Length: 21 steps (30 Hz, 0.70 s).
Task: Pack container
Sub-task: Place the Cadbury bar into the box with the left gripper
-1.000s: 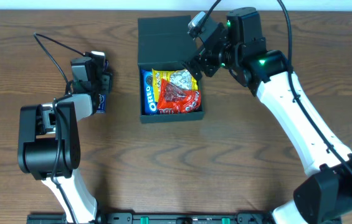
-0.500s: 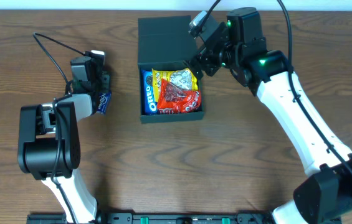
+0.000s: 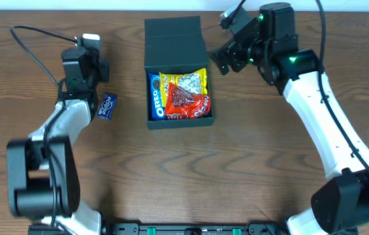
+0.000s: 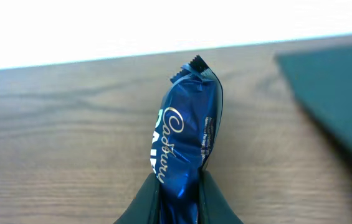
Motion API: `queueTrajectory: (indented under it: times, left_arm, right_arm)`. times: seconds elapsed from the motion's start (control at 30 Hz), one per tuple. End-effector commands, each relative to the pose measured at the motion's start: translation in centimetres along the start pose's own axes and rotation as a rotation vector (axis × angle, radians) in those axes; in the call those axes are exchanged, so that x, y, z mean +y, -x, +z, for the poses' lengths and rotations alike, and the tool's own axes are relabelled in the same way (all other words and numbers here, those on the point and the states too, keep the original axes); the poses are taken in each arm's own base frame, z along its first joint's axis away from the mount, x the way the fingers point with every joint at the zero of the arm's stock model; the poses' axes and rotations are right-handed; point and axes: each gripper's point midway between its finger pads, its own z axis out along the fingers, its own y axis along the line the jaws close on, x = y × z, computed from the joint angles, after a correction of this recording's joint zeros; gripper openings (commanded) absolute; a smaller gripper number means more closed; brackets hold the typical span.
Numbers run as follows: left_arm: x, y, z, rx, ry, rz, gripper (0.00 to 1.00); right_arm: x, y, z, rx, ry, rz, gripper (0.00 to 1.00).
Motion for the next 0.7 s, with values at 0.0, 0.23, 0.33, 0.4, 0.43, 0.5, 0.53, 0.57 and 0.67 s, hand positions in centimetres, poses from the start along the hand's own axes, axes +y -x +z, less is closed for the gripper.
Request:
queueTrajectory:
  times: [0.0,0.23,0.33,0.4,0.43,0.5,0.53,0.57,0.67]
  left_arm:
    - [-1.8,2.2,-1.7,-0.036,-0.035,-0.098,0.05]
    - [-9.6,1.0,-3.2,0.056,-0.176,-0.205,0.06]
    - [-13.4,0.5,-4.1,0.08,-0.241,-0.164,0.06]
    - [-16.3,-0.4,-5.0,0.116,-0.29,-0.14,0.06]
    - [-16.9,-0.9,-5.3,0.137,-0.288,-0.159,0.06]
    - [-17.8,-2.4,-5.9,0.202,-0.253,-0.22,0.06]
    - [-18.2,-3.1,-6.2,0.229,-0.244,-0.236,0.06]
    - [-18.4,-3.8,-6.5,0.257,-0.235,-0.243,0.06]
    - [-19.1,-5.1,-7.2,0.309,-0.238,-0.219,0.06]
  right_arm:
    - [-1.6,0.0,-0.5,-0.011,-0.033,0.036,0.99]
    - [-3.6,0.2,-1.1,-0.036,-0.071,0.047,0.99]
    - [-3.7,0.1,-1.1,-0.036,-0.074,0.049,0.99]
    - [-3.8,0.1,-1.1,-0.035,-0.075,0.05,0.99]
    - [-3.8,0.1,-1.1,-0.036,-0.075,0.05,0.99]
    - [-3.8,0.1,-1.1,-0.034,-0.074,0.05,0.99]
    - [-3.7,0.0,-1.1,-0.032,-0.074,0.051,0.99]
    - [-3.7,0.0,-1.1,-0.031,-0.073,0.052,0.99]
    - [-3.7,-0.2,-1.1,-0.025,-0.071,0.054,0.99]
